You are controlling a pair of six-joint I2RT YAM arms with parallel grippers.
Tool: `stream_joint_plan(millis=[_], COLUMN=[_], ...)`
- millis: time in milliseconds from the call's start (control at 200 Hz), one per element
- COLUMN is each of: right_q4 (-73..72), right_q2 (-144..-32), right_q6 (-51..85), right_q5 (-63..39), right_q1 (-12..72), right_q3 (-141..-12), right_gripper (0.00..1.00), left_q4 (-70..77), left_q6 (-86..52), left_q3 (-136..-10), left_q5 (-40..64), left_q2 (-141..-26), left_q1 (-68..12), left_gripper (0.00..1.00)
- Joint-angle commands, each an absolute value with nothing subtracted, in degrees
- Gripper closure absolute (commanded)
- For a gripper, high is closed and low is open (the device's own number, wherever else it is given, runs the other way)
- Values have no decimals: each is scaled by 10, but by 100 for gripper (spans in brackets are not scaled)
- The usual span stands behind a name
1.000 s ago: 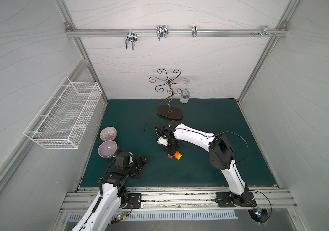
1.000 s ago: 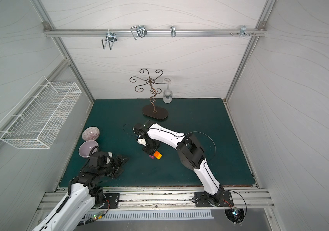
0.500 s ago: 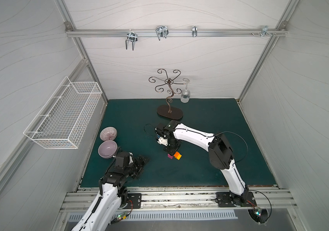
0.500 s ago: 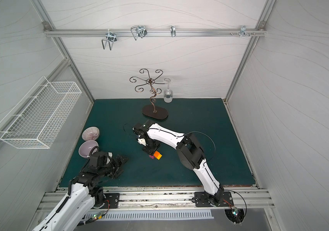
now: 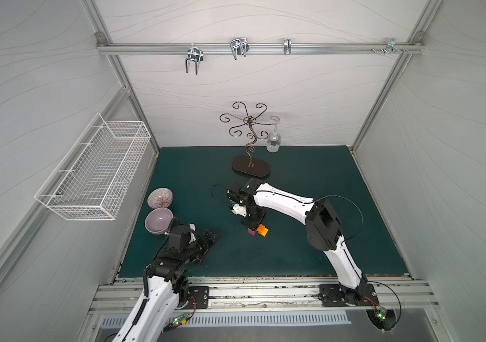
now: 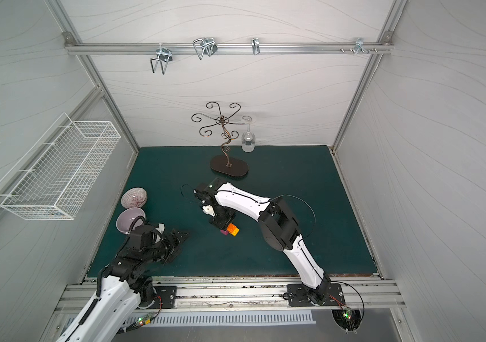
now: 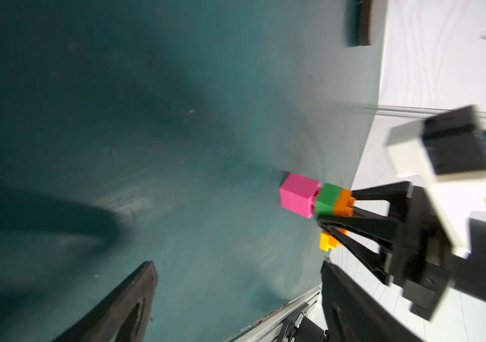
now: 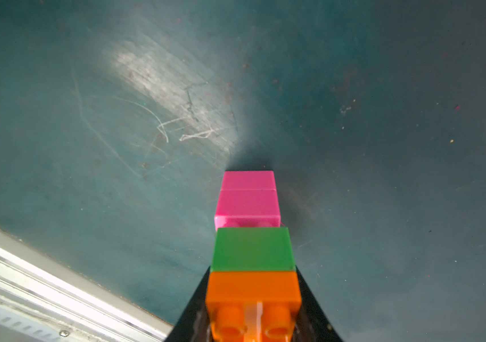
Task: Assemble the letter r with lego
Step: Assemble the lego brick with the lego brick.
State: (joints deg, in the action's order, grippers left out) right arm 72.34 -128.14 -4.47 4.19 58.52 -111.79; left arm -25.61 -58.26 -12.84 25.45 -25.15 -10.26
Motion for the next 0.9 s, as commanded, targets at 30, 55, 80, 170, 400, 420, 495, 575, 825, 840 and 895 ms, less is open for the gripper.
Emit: stream_joint_plan(millis=[30,55,80,170,400,420,495,575,825,840,895], right_q4=[740,739,738,746,762,763,775,779,770,769,766], right_q2=[-1344,-1345,-1346,-1359,-1366,-1367,-1372,-1373,-1374,-1373,-1371], right_q6=[-74,-75,-77,-77,-51,-48,-34,-12,36,36,39], right_q5=[23,17,12,3,-9,-10,-15,-16,-4,-1,15], right_q1=[595,593,591,585,568,566,560,561,574,575,582], right_q3=[-1091,-1092,-1096,-1113,-1132,-1134,-1140,-1139,-1126,-1125,-1117], right_gripper=[100,100,100,100,100,100,100,100,100,100,100], left_q4=[-280,-281,-281,-284,-295,-296,-308,-321,-380,-384,-397], left_q6=[-537,-535,-531,-518,-479,-476,-460,-438,-346,-340,-323], left_q3=[-178,-181,-184,-200,-243,-247,-266,-292,-389,-393,-405], left_q5=[218,217,215,210,211,212,213,216,213,212,206], left_q2=[-194,-186,-177,-157,-163,-166,-181,-196,-242,-243,-246], left_q1=[-107,-106,-106,-107,-107,-107,-107,-108,-107,-107,-107], left_gripper=[10,10,10,10,10,10,10,10,9,10,9])
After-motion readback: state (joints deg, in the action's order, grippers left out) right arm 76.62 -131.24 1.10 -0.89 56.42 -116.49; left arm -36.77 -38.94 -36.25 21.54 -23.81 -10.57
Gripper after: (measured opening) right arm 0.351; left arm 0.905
